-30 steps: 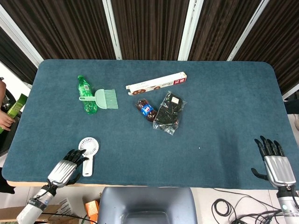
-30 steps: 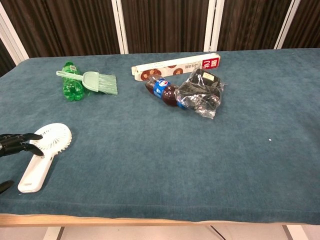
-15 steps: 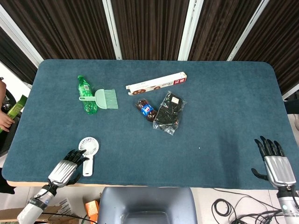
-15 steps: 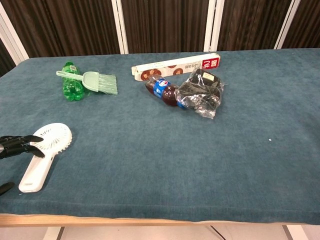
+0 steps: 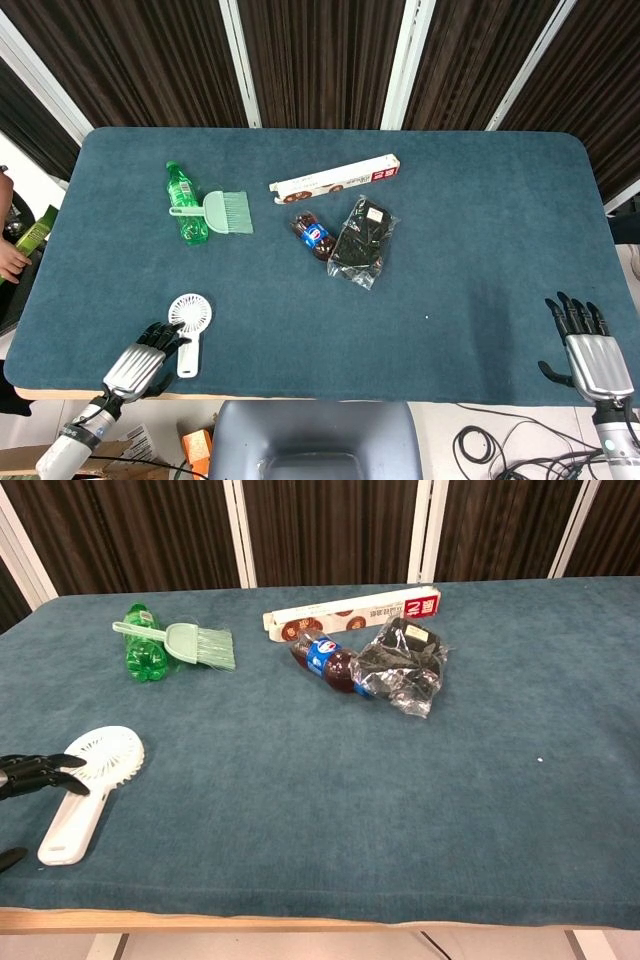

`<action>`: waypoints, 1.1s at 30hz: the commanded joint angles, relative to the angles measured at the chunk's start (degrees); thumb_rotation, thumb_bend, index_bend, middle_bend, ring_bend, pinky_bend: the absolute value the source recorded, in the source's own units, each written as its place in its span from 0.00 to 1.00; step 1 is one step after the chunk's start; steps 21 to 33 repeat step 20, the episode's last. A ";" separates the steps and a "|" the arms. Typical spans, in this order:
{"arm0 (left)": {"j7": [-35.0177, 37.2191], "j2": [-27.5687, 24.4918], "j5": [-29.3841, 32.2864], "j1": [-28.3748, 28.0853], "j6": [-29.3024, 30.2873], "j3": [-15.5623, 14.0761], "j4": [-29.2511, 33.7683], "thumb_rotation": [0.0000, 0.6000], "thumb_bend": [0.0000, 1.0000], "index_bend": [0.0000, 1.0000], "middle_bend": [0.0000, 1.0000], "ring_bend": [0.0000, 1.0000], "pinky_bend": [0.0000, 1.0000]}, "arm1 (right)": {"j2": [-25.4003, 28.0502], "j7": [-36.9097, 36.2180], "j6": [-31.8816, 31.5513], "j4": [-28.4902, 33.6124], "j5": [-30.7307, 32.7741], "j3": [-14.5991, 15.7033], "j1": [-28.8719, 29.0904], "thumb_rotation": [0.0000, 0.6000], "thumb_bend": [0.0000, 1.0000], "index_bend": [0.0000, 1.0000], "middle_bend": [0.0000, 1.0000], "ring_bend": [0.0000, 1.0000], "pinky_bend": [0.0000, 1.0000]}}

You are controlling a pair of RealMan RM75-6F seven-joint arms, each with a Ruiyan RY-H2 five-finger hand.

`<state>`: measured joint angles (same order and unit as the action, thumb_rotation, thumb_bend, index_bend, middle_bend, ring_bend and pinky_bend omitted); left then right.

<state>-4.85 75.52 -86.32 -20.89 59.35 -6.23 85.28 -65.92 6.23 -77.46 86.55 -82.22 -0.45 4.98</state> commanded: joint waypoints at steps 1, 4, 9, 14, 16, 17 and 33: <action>6.52 -0.23 -7.87 1.64 11.10 0.78 -1.36 1.00 0.46 0.03 0.00 0.00 0.04 | 0.14 -0.29 -0.31 0.05 -0.22 0.04 -0.18 1.00 0.14 0.00 0.00 0.00 0.00; 11.77 0.37 -13.81 4.28 23.16 1.35 -5.58 1.00 0.46 0.00 0.00 0.00 0.04 | 0.34 -0.77 -0.80 0.11 -0.62 0.13 -0.42 1.00 0.14 0.00 0.00 0.00 0.00; 9.19 -2.40 -13.51 8.65 28.65 0.14 -4.06 1.00 0.39 0.00 0.00 0.00 0.04 | 0.48 -0.87 -1.25 0.38 -1.38 0.30 -0.55 1.00 0.14 0.00 0.00 0.00 0.00; 1.64 -5.82 -9.58 10.92 25.06 -1.63 2.88 1.00 0.26 0.00 0.00 0.00 0.04 | 0.50 -0.56 -2.28 0.69 -2.48 0.55 -0.89 1.00 0.14 0.00 0.00 0.00 0.00; 0.51 -6.22 -9.06 11.25 24.94 -1.41 4.06 1.00 0.24 0.00 0.00 0.00 0.04 | 0.60 -0.64 -2.61 0.81 -3.03 0.73 -1.00 1.00 0.14 0.00 0.00 0.00 0.00; 0.24 -6.28 -8.99 11.39 25.11 -1.25 4.27 1.00 0.23 0.00 0.00 0.00 0.04 | 0.64 -0.71 -2.78 0.85 -3.27 0.82 -1.07 1.00 0.14 0.00 0.00 0.00 0.00; 0.08 -6.39 -9.02 11.71 25.46 -0.89 4.53 1.00 0.23 0.00 0.00 0.00 0.04 | 0.80 -1.04 -3.38 0.90 -3.90 1.00 -1.33 1.00 0.14 0.00 0.00 0.00 0.00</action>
